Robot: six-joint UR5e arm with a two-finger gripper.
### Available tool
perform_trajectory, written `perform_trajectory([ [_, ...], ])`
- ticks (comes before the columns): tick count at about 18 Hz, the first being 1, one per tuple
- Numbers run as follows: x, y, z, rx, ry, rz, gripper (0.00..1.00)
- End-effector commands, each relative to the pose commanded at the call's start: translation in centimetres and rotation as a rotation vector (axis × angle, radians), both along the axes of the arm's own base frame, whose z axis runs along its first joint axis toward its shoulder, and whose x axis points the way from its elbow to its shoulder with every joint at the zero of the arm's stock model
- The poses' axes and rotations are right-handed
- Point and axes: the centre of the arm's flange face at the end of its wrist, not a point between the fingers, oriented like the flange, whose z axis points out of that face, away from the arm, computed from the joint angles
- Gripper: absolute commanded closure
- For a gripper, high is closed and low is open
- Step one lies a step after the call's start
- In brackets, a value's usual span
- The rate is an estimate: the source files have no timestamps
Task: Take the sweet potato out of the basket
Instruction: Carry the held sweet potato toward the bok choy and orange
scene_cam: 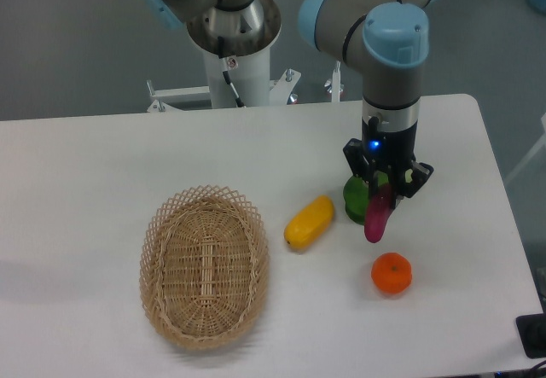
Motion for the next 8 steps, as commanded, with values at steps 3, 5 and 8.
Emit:
perform_trajectory([
  [3, -0.05, 0.03, 0.15, 0.002, 0.002, 0.001, 0.66],
  [5, -0.02, 0.03, 0.24, 0.004, 0.003, 0.002, 0.66],
  [8, -0.12, -0.12, 0.17, 0.003, 0.001, 0.006, 0.66],
])
